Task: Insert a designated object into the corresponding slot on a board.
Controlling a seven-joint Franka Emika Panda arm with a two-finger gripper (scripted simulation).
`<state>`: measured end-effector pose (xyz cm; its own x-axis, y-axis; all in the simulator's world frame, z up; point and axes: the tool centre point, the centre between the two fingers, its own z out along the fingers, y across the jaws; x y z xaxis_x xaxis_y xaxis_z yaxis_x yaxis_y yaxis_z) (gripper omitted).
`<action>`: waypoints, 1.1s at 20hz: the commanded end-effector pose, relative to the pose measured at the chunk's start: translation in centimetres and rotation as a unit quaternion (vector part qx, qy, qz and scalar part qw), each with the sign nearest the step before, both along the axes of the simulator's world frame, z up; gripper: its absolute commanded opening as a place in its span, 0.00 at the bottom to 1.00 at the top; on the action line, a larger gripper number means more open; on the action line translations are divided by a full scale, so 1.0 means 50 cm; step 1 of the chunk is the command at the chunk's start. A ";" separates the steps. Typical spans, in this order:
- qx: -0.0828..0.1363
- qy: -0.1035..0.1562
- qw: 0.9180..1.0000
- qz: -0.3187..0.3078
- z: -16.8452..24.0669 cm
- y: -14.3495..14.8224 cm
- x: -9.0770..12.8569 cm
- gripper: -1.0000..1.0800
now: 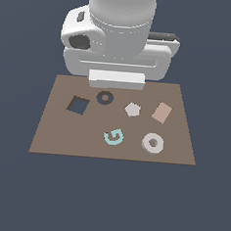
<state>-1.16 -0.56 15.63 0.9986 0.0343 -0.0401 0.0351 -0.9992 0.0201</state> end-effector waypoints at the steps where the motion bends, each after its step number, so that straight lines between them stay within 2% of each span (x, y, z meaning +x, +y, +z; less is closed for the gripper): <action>1: 0.000 0.000 1.000 0.000 0.000 0.000 0.000 0.96; 12: 0.001 -0.003 1.000 -0.028 -0.030 0.039 0.021 0.96; 22: 0.003 -0.010 0.995 -0.098 -0.106 0.133 0.088 0.96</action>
<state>2.62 5.29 10.98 0.9904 -0.1362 -0.0226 -0.1359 -0.9906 0.0133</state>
